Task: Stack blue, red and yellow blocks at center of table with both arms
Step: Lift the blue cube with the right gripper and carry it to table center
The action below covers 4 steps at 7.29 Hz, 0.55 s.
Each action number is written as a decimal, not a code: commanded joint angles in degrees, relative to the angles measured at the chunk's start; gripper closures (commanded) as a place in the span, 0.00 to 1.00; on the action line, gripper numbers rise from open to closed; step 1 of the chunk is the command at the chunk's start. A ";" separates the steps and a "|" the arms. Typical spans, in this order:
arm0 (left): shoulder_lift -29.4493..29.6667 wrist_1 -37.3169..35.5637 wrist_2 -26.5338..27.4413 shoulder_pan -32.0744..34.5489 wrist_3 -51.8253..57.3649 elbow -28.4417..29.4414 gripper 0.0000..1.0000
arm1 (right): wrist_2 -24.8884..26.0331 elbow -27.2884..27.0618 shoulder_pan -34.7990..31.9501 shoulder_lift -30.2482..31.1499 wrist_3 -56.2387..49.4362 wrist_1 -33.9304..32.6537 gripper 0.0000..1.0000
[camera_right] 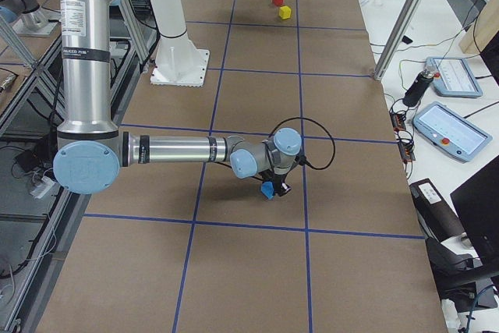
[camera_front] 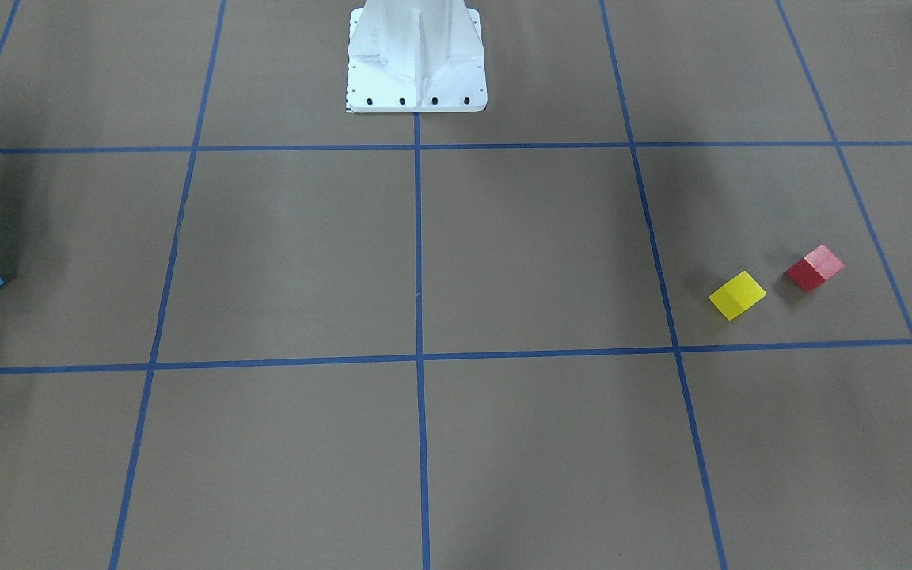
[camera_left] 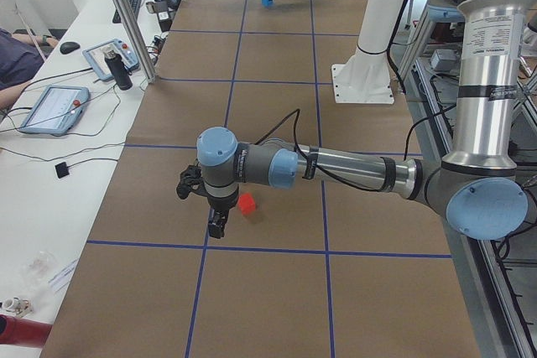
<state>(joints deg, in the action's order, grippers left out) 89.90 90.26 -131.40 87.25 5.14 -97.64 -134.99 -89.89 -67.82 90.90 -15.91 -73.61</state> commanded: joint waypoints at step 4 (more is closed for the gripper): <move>1.32 0.09 0.18 -0.06 0.05 0.08 0.00 | -0.64 -8.03 2.13 -25.81 19.25 -35.54 1.00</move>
<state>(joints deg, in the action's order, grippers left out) 90.78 90.32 -131.12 87.22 5.21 -97.84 -136.79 -98.25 -69.01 71.57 -5.62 -104.89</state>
